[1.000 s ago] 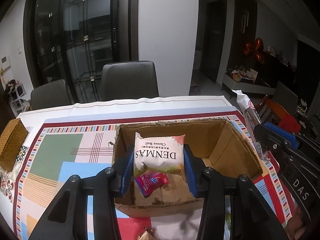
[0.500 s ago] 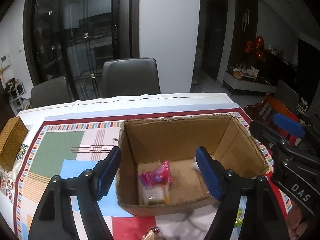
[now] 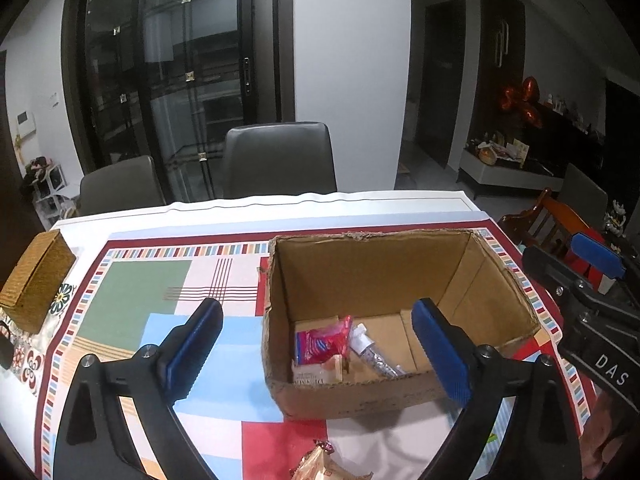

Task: Organize snacks
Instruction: 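Withdraw both open tools from the box back toward the remaining snacks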

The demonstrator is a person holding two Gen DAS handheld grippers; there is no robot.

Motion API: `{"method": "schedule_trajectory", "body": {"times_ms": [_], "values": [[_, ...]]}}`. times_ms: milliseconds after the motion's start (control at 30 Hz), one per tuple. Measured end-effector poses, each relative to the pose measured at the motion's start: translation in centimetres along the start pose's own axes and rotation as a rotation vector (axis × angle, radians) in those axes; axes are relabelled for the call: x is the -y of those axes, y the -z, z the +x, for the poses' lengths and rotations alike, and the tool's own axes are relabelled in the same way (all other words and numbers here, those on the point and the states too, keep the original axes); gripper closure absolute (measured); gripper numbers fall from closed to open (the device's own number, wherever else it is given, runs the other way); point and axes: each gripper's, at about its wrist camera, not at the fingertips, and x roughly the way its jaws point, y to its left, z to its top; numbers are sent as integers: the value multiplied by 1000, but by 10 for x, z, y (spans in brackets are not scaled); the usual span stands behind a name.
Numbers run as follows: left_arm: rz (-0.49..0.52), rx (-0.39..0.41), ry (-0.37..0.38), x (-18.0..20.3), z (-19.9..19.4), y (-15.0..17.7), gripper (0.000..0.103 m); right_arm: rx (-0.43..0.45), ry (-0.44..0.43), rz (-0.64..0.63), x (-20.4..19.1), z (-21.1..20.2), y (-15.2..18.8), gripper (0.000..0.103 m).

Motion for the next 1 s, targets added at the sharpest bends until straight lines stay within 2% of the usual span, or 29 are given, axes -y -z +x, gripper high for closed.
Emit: {"method": "schedule_trajectory", "body": {"times_ms": [1000], "values": [[26, 55, -22, -1, -48, 29, 6, 16, -5, 4, -2, -39, 19, 28]]}}
